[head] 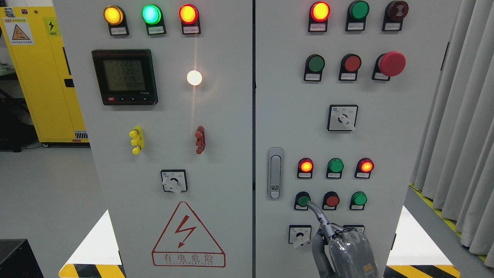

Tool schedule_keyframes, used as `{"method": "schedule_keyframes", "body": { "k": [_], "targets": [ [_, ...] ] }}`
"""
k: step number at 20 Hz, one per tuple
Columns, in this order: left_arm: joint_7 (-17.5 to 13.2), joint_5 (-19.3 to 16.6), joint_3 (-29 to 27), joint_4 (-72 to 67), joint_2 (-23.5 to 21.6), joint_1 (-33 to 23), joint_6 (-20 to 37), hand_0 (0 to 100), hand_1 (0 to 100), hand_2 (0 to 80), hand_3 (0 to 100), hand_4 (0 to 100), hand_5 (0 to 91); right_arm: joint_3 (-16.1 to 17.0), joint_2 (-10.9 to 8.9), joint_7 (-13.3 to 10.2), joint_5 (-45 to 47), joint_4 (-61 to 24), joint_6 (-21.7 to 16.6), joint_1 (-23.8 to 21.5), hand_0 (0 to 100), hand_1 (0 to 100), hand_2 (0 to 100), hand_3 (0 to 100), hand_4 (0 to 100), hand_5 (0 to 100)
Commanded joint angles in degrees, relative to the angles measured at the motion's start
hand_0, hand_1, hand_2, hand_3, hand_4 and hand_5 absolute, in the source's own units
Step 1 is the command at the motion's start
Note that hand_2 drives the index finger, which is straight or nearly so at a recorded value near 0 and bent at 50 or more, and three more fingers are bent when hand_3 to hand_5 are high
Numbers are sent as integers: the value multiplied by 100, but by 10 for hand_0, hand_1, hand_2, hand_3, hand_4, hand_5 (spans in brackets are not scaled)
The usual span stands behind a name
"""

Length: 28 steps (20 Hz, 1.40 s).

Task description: Press green start button

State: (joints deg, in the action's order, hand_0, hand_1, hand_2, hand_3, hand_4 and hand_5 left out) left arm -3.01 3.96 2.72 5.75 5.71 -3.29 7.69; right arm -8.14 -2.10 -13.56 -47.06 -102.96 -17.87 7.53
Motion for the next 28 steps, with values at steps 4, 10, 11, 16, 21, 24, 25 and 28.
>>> {"method": "schedule_keyframes", "body": {
  "k": [4, 10, 11, 16, 21, 24, 25, 28],
  "targets": [
    [2, 0, 0, -4, 0, 3, -4, 120, 556, 0, 0, 0, 0, -750, -18, 626, 3447, -505, -102, -620, 959, 752, 1, 236, 299, 266],
    [2, 0, 0, 5, 0, -5, -4, 120, 556, 0, 0, 0, 0, -953, -18, 661, 4257, -663, -23, -770, 720, 597, 0, 147, 197, 169],
    [2, 0, 0, -3, 0, 3, -4, 120, 556, 0, 0, 0, 0, -962, -18, 661, 4275, -664, -15, -788, 688, 589, 0, 141, 192, 164],
    [2, 0, 0, -3, 0, 3, -4, 120, 556, 0, 0, 0, 0, -979, -18, 661, 4275, -664, 3, -832, 539, 568, 0, 106, 143, 129],
    [2, 0, 0, -3, 0, 3, -4, 120, 556, 0, 0, 0, 0, -997, -18, 661, 4275, -655, 12, -858, 485, 570, 0, 107, 136, 118],
    [2, 0, 0, 5, 0, 3, -4, 120, 556, 0, 0, 0, 0, -997, -18, 661, 4266, -655, 12, -858, 463, 572, 0, 108, 134, 116],
    [2, 0, 0, -3, 0, 3, -4, 120, 556, 0, 0, 0, 0, -997, -18, 661, 4266, -655, 12, -858, 460, 572, 0, 108, 134, 116],
    [2, 0, 0, -4, 0, 3, -4, 120, 556, 0, 0, 0, 0, -997, -18, 661, 4266, -655, 12, -876, 442, 575, 0, 110, 134, 114]
  ]
}}
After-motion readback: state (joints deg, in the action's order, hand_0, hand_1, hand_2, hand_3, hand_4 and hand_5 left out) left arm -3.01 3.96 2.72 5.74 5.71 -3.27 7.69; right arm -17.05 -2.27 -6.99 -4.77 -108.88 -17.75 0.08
